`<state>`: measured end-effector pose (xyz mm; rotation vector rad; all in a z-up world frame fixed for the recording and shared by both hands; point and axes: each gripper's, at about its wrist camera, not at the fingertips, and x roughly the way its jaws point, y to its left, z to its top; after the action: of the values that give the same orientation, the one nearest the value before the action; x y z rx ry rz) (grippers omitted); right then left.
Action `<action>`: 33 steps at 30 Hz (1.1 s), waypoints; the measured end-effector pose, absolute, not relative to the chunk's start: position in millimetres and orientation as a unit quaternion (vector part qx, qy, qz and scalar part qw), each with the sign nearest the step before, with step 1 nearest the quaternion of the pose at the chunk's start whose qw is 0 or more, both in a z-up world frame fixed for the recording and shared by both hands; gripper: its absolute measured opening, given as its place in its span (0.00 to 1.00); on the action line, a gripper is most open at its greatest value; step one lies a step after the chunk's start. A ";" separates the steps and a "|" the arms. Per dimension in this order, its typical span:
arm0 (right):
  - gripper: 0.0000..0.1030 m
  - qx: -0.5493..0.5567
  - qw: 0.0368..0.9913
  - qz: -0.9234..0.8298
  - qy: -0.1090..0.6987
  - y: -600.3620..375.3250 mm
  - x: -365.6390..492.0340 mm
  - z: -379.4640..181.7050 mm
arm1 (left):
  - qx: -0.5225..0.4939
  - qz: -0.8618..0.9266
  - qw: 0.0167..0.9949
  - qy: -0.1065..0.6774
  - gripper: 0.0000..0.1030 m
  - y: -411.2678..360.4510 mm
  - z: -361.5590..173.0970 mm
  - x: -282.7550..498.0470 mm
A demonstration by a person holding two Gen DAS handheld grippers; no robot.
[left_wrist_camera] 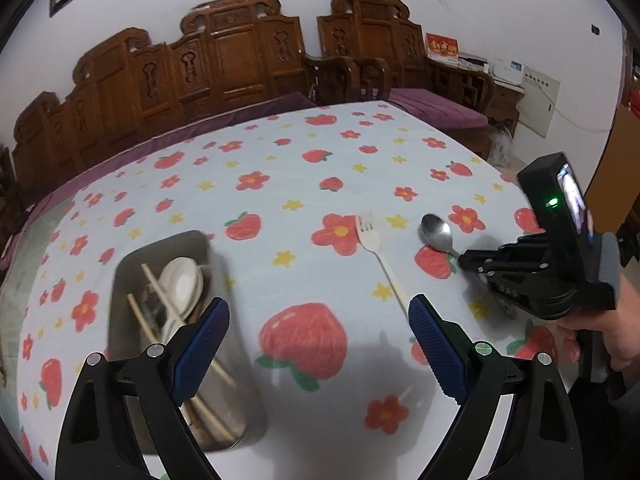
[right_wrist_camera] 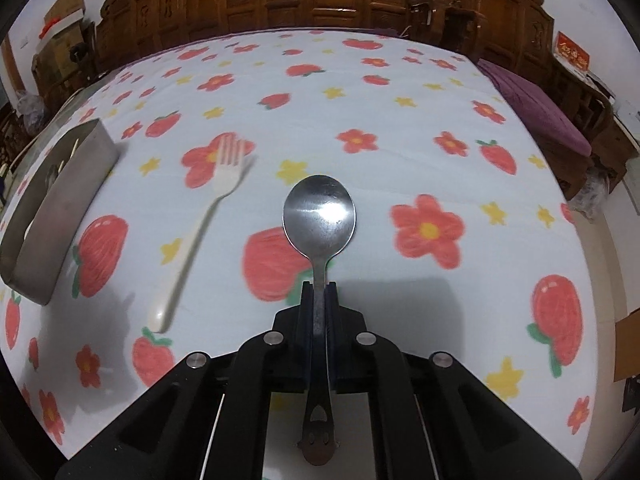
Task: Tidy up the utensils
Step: 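Grasp the metal spoon by its handle with the right gripper, then grasp the white plastic fork with the left gripper while the right gripper holds the spoon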
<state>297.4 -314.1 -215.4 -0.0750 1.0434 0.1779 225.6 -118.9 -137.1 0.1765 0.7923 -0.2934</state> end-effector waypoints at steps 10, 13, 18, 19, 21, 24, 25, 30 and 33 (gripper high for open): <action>0.07 0.012 0.872 0.085 0.482 -345.5 297.9 -206.8 | 0.104 -0.164 0.891 0.410 0.80 -168.0 -166.4 268.6; 0.07 0.023 0.873 0.087 0.480 -348.4 299.2 -204.8 | 0.106 -0.172 0.881 0.428 0.68 -180.2 -179.2 280.8; 0.07 0.039 0.877 0.095 0.469 -352.2 299.5 -196.5 | 0.101 -0.177 0.869 0.451 0.51 -193.3 -196.0 296.5; 0.07 0.041 0.878 0.096 0.467 -352.8 299.8 -194.9 | 0.100 -0.177 0.866 0.456 0.48 -195.5 -199.4 299.7; 0.07 0.045 0.879 0.097 0.465 -354.3 300.2 -193.1 | 0.097 -0.175 0.863 0.465 0.42 -198.0 -204.9 304.7; 0.07 0.050 0.879 0.097 0.465 -355.8 301.1 -192.7 | 0.094 -0.173 0.857 0.475 0.31 -200.6 -211.7 309.7; 0.07 0.051 0.879 0.098 0.465 -355.7 301.2 -192.4 | 0.094 -0.166 0.856 0.480 0.25 -200.8 -214.8 311.5; 0.07 0.051 0.878 0.100 0.464 -354.3 300.6 -192.5 | 0.086 -0.159 0.858 0.481 0.20 -198.0 -217.9 313.4; 0.07 0.049 0.878 0.101 0.465 -351.9 300.2 -192.5 | 0.087 -0.160 0.858 0.481 0.07 -198.4 -217.8 313.6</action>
<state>300.2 -351.9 -192.5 0.1031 0.9688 0.2112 313.6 -198.4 -217.8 0.1834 1.0098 -0.3371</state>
